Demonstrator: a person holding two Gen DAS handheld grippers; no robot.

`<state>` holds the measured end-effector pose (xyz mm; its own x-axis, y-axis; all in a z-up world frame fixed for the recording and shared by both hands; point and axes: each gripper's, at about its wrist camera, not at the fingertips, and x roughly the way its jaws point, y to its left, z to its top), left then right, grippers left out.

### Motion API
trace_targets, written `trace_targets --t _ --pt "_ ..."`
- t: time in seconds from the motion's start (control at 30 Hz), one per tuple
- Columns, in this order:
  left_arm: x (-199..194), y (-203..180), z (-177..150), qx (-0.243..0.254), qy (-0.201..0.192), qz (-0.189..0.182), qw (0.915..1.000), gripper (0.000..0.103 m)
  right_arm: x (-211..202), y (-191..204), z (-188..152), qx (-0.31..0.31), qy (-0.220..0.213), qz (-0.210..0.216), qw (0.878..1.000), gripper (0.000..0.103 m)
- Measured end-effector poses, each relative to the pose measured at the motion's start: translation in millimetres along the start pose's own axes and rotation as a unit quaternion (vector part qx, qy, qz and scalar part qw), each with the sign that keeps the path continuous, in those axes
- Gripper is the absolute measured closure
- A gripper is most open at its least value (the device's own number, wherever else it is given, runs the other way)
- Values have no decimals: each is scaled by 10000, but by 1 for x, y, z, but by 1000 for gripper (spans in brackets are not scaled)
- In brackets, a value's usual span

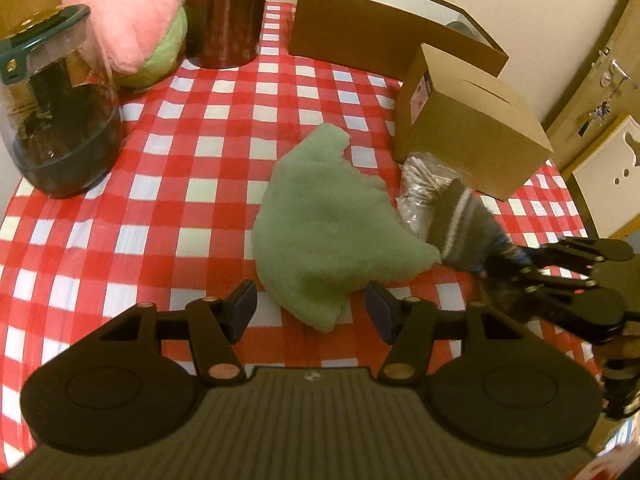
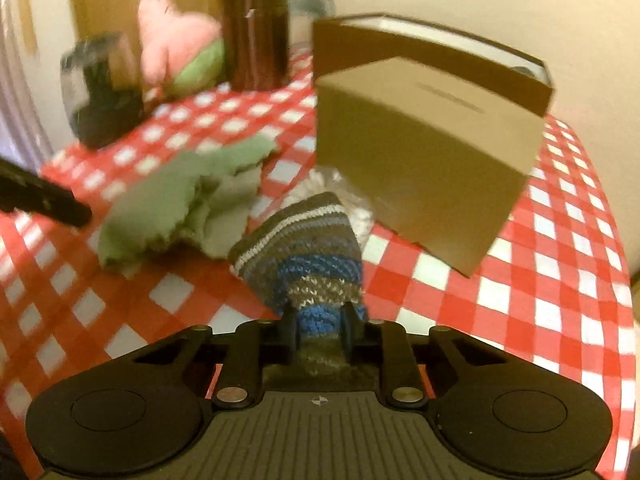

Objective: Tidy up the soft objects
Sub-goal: 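Grasp the striped knit sock with the right gripper, then lift the striped sock with the right gripper while the left grasps the mint-green towel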

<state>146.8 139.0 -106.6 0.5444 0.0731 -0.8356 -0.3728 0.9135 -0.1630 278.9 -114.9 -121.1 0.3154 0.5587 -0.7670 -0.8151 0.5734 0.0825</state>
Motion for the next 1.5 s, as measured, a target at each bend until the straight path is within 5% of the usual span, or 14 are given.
trace_targets --t 0.3,0.63,1.03,1.2,1.37,1.5 --pt "22 -2 16 369 -25 -405 9985 38 -41 -22 0 1503 -261 -194 9881 82" --pt "66 -2 35 697 43 -358 9969 36 -60 -29 -13 2006 -202 -698 9770 82" --pt "91 0 35 783 -82 -208 9967 25 -74 -44 -31 2489 -137 -806 9651 82" --pt "87 -4 31 694 -141 -218 9973 39 -78 -47 -38 2528 -152 -725 9647 82" --pt "81 -11 25 595 -142 -268 9978 70 -85 -49 -43 2455 -151 -592 9675 82" --pt "70 -17 18 455 -103 -251 9986 79 -94 -49 -48 2354 -155 -437 9708 82"
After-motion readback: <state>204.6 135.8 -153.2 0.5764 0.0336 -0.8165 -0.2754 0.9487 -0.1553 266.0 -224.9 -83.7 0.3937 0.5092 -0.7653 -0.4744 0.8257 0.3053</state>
